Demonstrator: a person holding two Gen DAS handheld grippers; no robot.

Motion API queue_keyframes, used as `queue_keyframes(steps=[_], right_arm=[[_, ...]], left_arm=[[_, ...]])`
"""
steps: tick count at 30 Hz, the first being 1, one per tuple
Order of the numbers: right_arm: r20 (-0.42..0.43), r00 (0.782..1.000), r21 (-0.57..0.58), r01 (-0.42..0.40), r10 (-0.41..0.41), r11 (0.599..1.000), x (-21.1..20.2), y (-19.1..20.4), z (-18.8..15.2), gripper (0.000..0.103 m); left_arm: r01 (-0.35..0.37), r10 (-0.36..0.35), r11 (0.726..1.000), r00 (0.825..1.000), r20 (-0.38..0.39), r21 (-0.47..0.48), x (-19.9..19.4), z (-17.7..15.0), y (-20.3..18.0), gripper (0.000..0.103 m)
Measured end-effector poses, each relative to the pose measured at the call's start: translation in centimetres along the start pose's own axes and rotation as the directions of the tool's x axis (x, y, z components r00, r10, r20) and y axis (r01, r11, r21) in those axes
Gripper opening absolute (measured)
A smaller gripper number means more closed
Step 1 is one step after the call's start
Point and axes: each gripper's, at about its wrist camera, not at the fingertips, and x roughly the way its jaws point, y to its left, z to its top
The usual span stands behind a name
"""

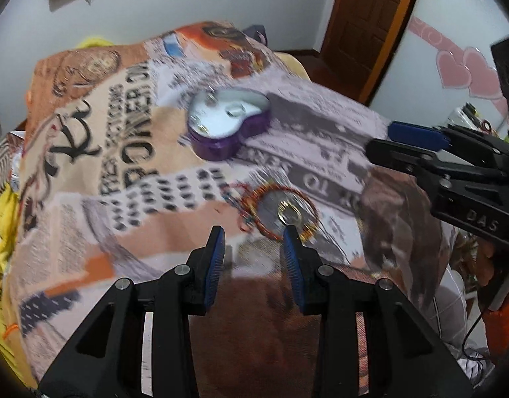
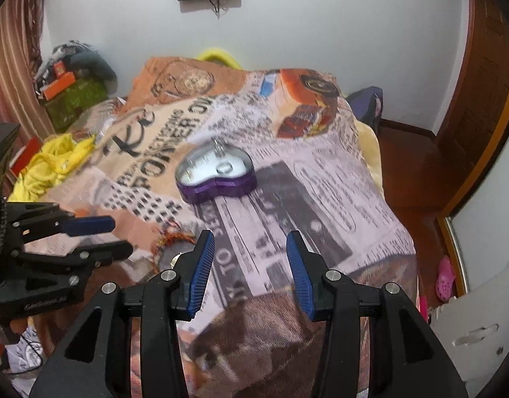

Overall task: Organize jewelry
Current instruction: 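Withdraw both tools and move the left tool toward the red beaded bracelet, then grasp the red beaded bracelet by its gold pendant with the left tool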

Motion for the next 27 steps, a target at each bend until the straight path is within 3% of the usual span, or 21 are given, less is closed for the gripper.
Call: queue_keyframes(steps=[6,12,15,19,27], right_arm=[[-0.029,1.000,0.013,-0.002,0.002,1.000,0.7,-0.3,-1.2,0.041],[-0.028,1.000,0.031,0.000,0.001,1.000,0.5,-0.9,-1.5,0.041],[-0.031,1.000,0.034,-0.003,0.004,0.999,0.6,-1.0,-1.5,0.041],[-0.039,0.999,0.038,-0.011,0.013,0.999,0.9,-0.8,-1.8,0.041],[-0.047,0.999,0.032,-0.023,0.024,0.999,1.0,-0.2,-2.1,0.041]], left_arm=[[0.122,-0.127,0.989,0.990,-0.057,-0.087,2.2,-0.5,-0.5,0.035],[0.141,-0.150,0.972,0.988,-0.035,-0.185,2.9,-0.1,0.4,0.030],[0.148,-0.160,0.961,0.987,-0.032,-0.233,3.1,0.1,1.3,0.024],[0.143,-0.155,0.961,0.987,-0.032,-0.237,3.5,0.3,1.5,0.008],[0.089,-0.096,0.977,0.995,-0.027,-0.193,3.7,0.7,0.8,0.000]])
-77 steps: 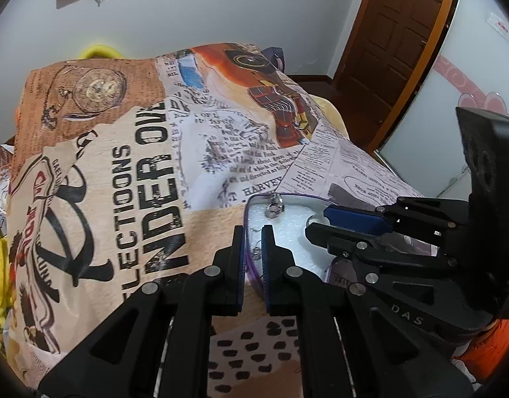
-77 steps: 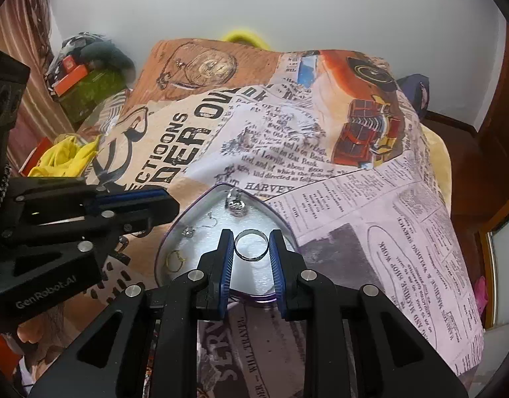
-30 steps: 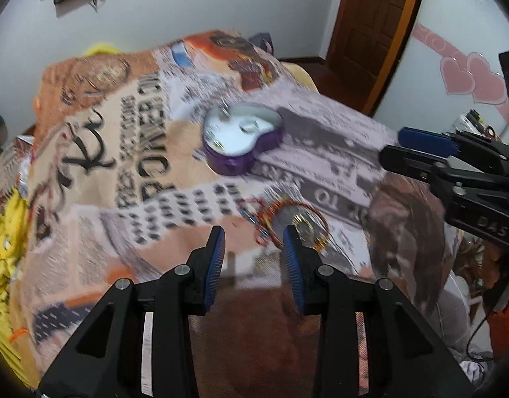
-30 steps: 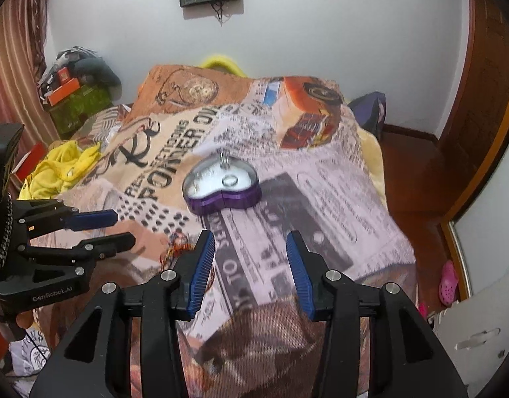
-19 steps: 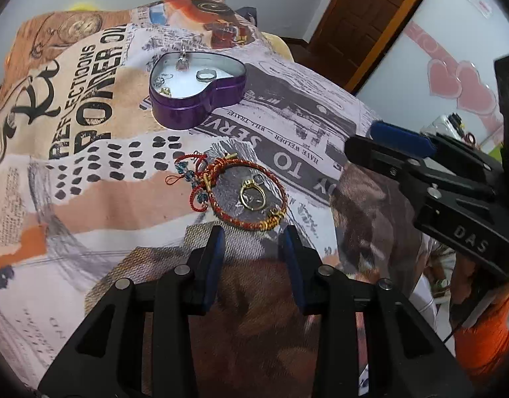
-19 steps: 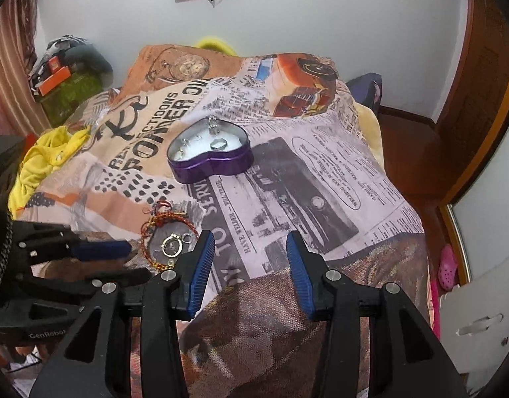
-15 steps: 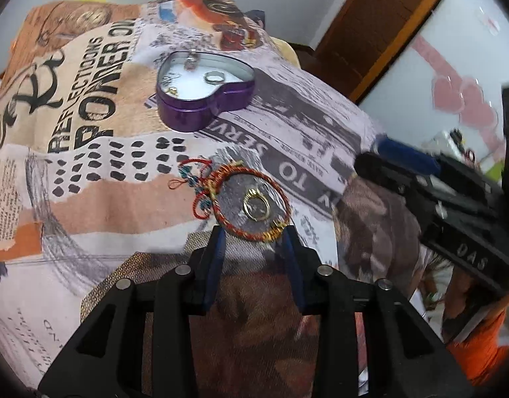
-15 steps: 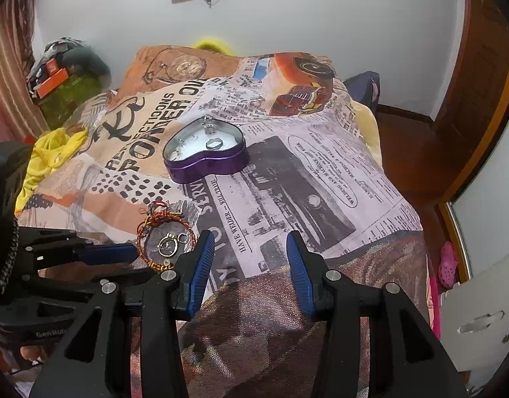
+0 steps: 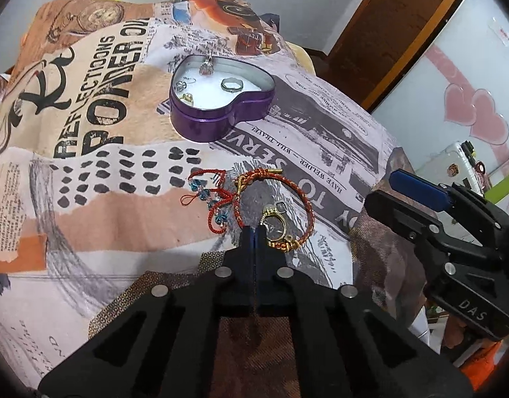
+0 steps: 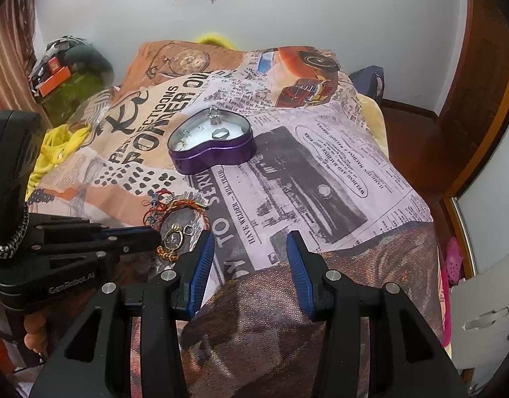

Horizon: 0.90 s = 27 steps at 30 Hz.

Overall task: Organize jewelry
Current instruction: 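Grasp the red beaded bracelet by its gold pendant with the left tool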

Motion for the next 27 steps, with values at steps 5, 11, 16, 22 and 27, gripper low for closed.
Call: queue_keyframes(steps=[5,11,16,22,27], right_arm=[[0.007,1.000,0.005,0.002,-0.002,1.000,-0.5,-0.2,0.0,0.041],[0.011,1.000,0.017,0.001,-0.001,1.000,-0.6,-0.4,-0.1,0.041],[0.013,1.000,0.024,0.000,0.000,1.000,-0.7,-0.7,-0.2,0.041],[0.009,1.000,0.038,0.010,-0.010,0.999,-1.0,-1.8,-0.5,0.041],[0.003,1.000,0.055,0.011,-0.011,0.998,-1.1,-2.7,-0.8,0.041]], left_arm=[[-0.015,0.015,0.999,1.000,0.000,0.031,-0.8,0.0,-0.6,0.000],[-0.042,0.036,0.985,0.998,0.043,0.166,-2.0,-0.3,-3.2,0.010],[-0.047,0.045,0.971,0.999,0.015,0.232,-0.8,-0.2,-4.4,0.011],[-0.031,0.039,0.967,0.999,-0.024,0.253,0.7,0.0,-4.4,0.017],[-0.048,0.065,0.953,0.997,-0.047,0.298,1.3,-0.3,-4.9,0.044]])
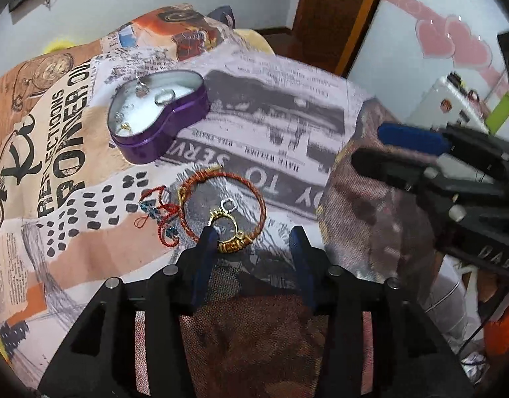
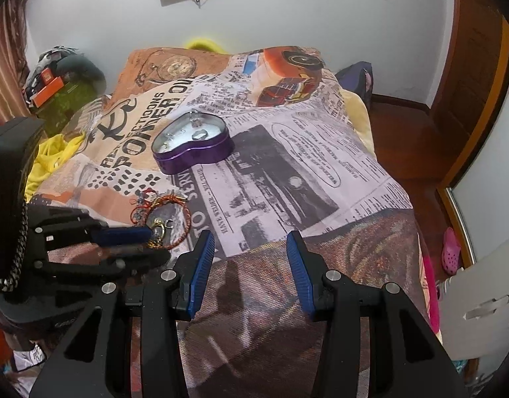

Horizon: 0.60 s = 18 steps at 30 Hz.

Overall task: Organize jewelry
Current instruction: 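Grasp the red beaded bracelet by its gold pendant with the left tool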

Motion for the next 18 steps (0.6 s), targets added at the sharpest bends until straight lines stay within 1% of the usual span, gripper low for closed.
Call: queue_keyframes(steps=[1,3,5,7,8,10,14,15,16,18], right_arm=[[-0.001,1.000,0.004,-0.001,0.001,1.000,0.0,-0.1,0.0,0.041],[-0.001,1.000,0.007,-0.003,0.003,1.000,0.1,-0.2,0.0,0.041],[0.000,1.000,0.007,-0.005,0.005,1.000,0.0,-0.2,-0.1,0.041],[0.000,1.000,0.006,-0.004,0.004,1.000,0.1,-0.2,-0.1,0.041],[0.000,1.000,0.006,-0.006,0.006,1.000,0.1,-0.2,0.0,0.041],[0.000,1.000,0.005,-0.007,0.007,1.000,0.1,-0.1,-0.1,0.041],[0.001,1.000,0.001,-0.007,0.007,1.000,0.0,0.2,-0.1,0.041],[0.000,1.000,0.000,-0.007,0.007,1.000,-0.1,0.2,-0.1,0.041],[0.000,1.000,-0.001,-0.008,0.008,1.000,-0.1,0.3,-0.1,0.041],[-0.001,1.000,-0.003,-0.010,0.010,1.000,-0.1,0.4,-0.1,0.041]], left_arm=[[-0.016,0.016,1.000,1.000,0.003,0.014,0.1,-0.1,-0.2,0.044],[-0.021,0.021,1.000,1.000,0.005,0.021,0.0,-0.1,-0.2,0.044],[-0.025,0.025,1.000,1.000,0.006,0.014,0.0,-0.1,0.1,0.039],[-0.041,0.041,0.999,0.999,0.010,0.011,-0.2,-0.2,0.3,0.020],[-0.050,0.050,0.999,0.999,0.010,0.011,-0.2,-0.3,0.5,0.017],[-0.035,0.035,0.999,0.999,0.015,0.003,-0.5,-0.5,0.9,0.016],[-0.041,0.041,0.999,0.999,0.025,-0.005,-0.8,-0.9,1.0,0.014],[-0.034,0.035,0.999,0.999,0.031,-0.014,-1.0,-0.9,1.0,0.007],[-0.033,0.034,0.999,0.998,0.045,-0.018,-1.4,-0.9,1.1,0.004],[-0.035,0.037,0.999,0.997,0.066,-0.026,-2.1,-0.7,1.1,0.004]])
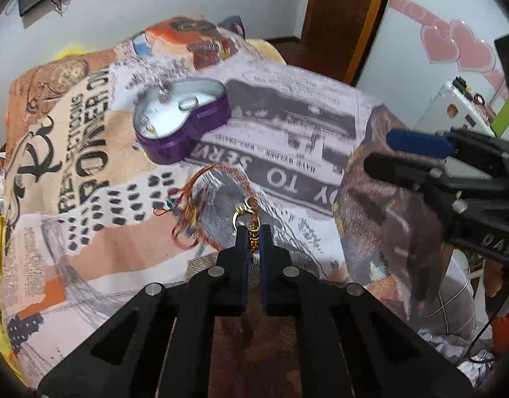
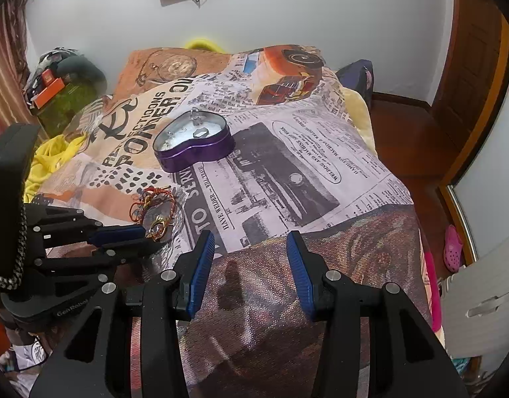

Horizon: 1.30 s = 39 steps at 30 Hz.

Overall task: Organize jewelry
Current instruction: 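Grasp the red beaded bracelet by its gold pendant with the left tool, then lift the red bracelet with the left tool and carry it over the purple tin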

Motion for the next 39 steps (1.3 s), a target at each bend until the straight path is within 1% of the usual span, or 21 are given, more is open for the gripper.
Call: queue_keyframes(steps=[5,10,13,15,19,22,27,32,34,35,36,37,39], right_arm=[[-0.002,1.000,-0.014,-0.010,0.010,1.000,0.0,0.8,0.1,0.041],[-0.015,0.999,-0.048,-0.031,0.030,0.998,0.5,2.3,0.1,0.041],[-0.031,0.999,-0.073,-0.047,0.045,0.996,1.1,3.3,0.0,0.041],[-0.042,0.998,-0.090,-0.060,0.056,0.994,1.6,4.0,-0.1,0.041],[-0.062,0.995,-0.114,-0.089,0.082,0.989,2.9,5.5,-0.1,0.041],[-0.069,0.993,-0.126,-0.104,0.096,0.986,3.9,6.4,0.0,0.041],[-0.112,0.987,-0.144,-0.131,0.115,0.981,5.8,7.5,-0.2,0.041],[-0.101,0.987,-0.174,-0.145,0.128,0.974,6.4,7.8,-0.1,0.041],[-0.097,0.988,-0.181,-0.136,0.120,0.974,6.6,7.8,0.1,0.033],[-0.096,0.988,-0.185,-0.135,0.119,0.973,6.7,7.9,0.1,0.031],[-0.096,0.988,-0.192,-0.137,0.120,0.972,6.7,8.0,0.2,0.023],[-0.098,0.987,-0.205,-0.143,0.125,0.968,6.7,8.1,0.2,0.017],[-0.097,0.988,-0.221,-0.140,0.121,0.965,6.6,8.2,0.1,0.017]], left_arm=[[0.005,-0.003,0.999,0.998,0.061,-0.033,-2.1,0.6,0.8,0.004],[0.005,0.007,0.996,0.991,0.137,-0.086,-5.3,0.8,2.8,0.004],[0.013,0.007,0.992,0.986,0.165,-0.122,-7.0,0.6,4.3,0.004],[-0.002,0.027,0.990,0.984,0.175,-0.140,-7.7,0.3,5.3,0.004],[-0.024,0.055,0.984,0.983,0.173,-0.175,-8.2,-0.6,7.2,0.004],[-0.027,0.060,0.979,0.986,0.158,-0.201,-7.9,-1.3,8.3,0.004],[-0.019,0.049,0.975,0.990,0.133,-0.221,-6.8,-2.2,8.9,0.004],[-0.005,0.030,0.978,0.993,0.116,-0.208,-5.8,-2.4,8.5,0.004],[0.004,0.020,0.979,0.993,0.114,-0.206,-5.5,-2.5,8.4,0.004],[0.007,0.017,0.979,0.993,0.114,-0.206,-5.4,-2.5,8.3,0.004],[0.009,0.014,0.979,0.994,0.113,-0.205,-5.3,-2.5,8.3,0.004],[0.010,0.013,0.979,0.994,0.111,-0.204,-5.2,-2.4,8.2,0.004],[0.010,0.012,0.979,0.994,0.109,-0.202,-5.1,-2.4,8.1,0.004]])
